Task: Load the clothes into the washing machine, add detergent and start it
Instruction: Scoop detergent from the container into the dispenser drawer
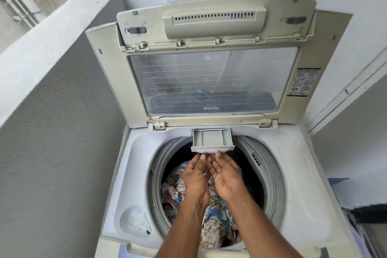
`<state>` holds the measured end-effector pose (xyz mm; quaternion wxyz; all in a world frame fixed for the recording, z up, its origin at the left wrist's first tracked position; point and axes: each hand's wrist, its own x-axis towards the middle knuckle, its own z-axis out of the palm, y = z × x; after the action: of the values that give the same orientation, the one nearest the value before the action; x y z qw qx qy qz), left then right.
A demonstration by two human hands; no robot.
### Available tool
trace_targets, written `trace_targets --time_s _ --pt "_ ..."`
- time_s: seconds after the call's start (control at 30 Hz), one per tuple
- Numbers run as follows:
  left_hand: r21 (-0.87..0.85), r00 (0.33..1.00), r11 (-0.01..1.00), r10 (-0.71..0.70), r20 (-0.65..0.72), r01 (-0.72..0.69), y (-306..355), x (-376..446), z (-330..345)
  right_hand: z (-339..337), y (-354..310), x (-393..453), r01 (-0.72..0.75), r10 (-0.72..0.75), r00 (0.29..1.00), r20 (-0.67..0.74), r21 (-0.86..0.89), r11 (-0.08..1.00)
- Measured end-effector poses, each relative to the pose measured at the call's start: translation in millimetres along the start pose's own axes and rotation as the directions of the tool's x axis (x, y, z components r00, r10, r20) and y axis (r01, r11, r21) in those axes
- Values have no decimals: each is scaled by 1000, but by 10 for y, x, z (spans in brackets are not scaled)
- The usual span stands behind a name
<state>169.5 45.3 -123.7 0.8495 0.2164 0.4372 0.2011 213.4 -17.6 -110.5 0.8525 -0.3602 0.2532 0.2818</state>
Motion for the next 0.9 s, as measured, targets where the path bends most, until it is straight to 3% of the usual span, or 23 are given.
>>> trace_targets --time_s 0.23,0.53,0.63,0.77,0.9 --pt "63 999 998 19 -27 -17 25 -362 4 20 -62 -362 -30 26 996 -83 -39 999" --pt "94 994 990 111 -17 -109 526 -1168 87 317 -445 -1051 -10 -3 998 -59 -220 975" --pt "114 979 973 204 -8 -202 748 -1469 125 546 -555 -1370 53 -60 998 -20 -250 967" --pt "218 904 878 424 63 -427 1187 -1766 163 978 -587 -1759 211 -195 978 79 -344 915" --pt "297 765 715 637 98 -633 1813 -2012 222 1580 -512 -2044 323 -242 939 244 -382 866"
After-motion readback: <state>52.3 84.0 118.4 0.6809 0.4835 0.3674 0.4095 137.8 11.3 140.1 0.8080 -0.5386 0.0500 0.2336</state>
